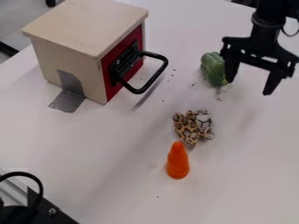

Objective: Put the green bell pepper on top of the drawer

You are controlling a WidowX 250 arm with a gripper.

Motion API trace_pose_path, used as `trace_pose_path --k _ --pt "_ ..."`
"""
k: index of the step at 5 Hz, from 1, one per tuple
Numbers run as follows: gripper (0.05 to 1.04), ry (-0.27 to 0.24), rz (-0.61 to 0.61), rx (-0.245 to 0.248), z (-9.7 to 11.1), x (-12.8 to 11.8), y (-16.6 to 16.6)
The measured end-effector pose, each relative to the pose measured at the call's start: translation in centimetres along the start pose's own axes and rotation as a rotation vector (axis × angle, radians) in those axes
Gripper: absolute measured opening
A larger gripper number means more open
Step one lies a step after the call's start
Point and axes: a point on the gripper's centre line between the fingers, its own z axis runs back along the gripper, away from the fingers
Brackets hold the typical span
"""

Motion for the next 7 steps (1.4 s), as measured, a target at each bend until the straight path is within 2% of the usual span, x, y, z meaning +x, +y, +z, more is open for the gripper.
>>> trace_pose_path --k 1,2,4,5,6,7 --pt "1.0 -0.049 0.088 0.01 2.0 0.7 1.2" --pt "1.0 -0.112 0.215 0.021 3.2 2.6 2.9" --pt "1.0 -0.077 0.375 0.032 0.8 4.8 5.8" --pt "1.0 -0.031 0.433 0.049 -1.6 5.3 7.0" --pt "1.0 0.002 0.482 0.061 -3.3 5.7 7.2" --pt "1.0 0.059 0.536 0.051 -5.2 5.7 7.0"
